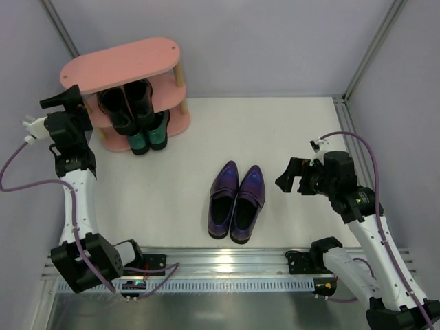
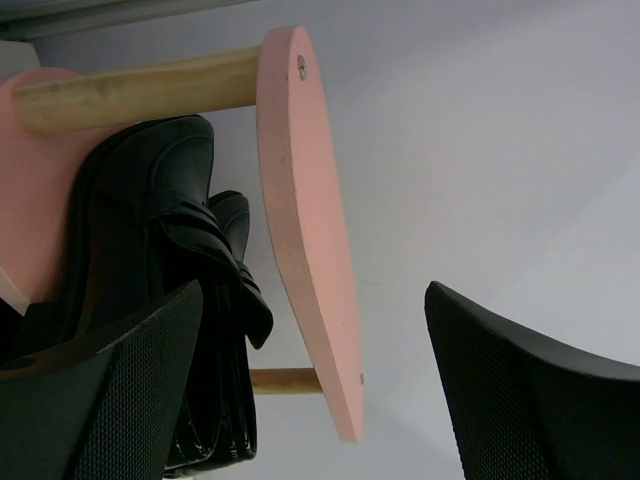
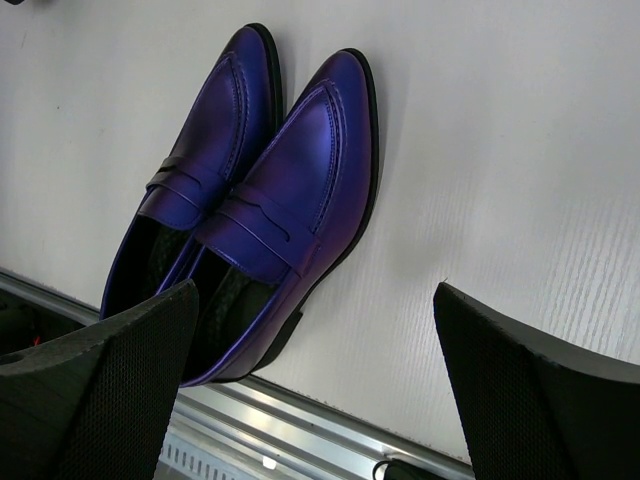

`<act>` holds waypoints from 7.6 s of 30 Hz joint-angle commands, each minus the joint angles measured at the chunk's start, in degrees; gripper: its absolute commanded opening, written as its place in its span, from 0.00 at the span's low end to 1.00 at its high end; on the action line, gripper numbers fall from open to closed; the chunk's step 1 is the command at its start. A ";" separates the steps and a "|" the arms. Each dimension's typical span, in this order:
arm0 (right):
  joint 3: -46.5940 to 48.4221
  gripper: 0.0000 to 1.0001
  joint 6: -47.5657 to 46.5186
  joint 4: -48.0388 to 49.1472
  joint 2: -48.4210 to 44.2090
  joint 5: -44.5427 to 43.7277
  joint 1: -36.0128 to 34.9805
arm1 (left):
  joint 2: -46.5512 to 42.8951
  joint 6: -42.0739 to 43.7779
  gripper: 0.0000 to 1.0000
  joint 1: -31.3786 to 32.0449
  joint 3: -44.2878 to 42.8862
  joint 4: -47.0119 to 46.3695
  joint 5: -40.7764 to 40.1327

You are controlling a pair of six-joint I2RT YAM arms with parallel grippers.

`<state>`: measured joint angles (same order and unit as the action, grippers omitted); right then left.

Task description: Place and organize the shoes onto the shoe shelf

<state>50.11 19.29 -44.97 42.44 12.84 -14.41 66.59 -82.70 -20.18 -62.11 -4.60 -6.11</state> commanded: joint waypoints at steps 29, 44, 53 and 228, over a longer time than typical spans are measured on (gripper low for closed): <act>0.17 1.00 -1.01 2.08 0.63 0.34 -0.26 | 13.13 -0.98 0.02 -1.00 -6.36 -15.00 9.10; -0.19 1.00 -0.83 2.17 -0.16 0.52 -0.26 | 2.67 0.17 0.00 1.37 -3.90 -7.27 8.75; -0.54 1.00 -0.74 2.34 -0.69 0.52 -0.18 | -1.28 -0.18 0.00 2.61 -3.20 -2.17 9.09; 2.10 1.00 0.22 -2.05 -7.72 -4.84 -0.26 | 17.17 46.40 0.00 21.16 -56.46 55.23 -34.76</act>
<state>51.75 20.36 -48.05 35.44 7.25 -14.41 81.87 -34.06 2.46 -119.63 46.59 -43.55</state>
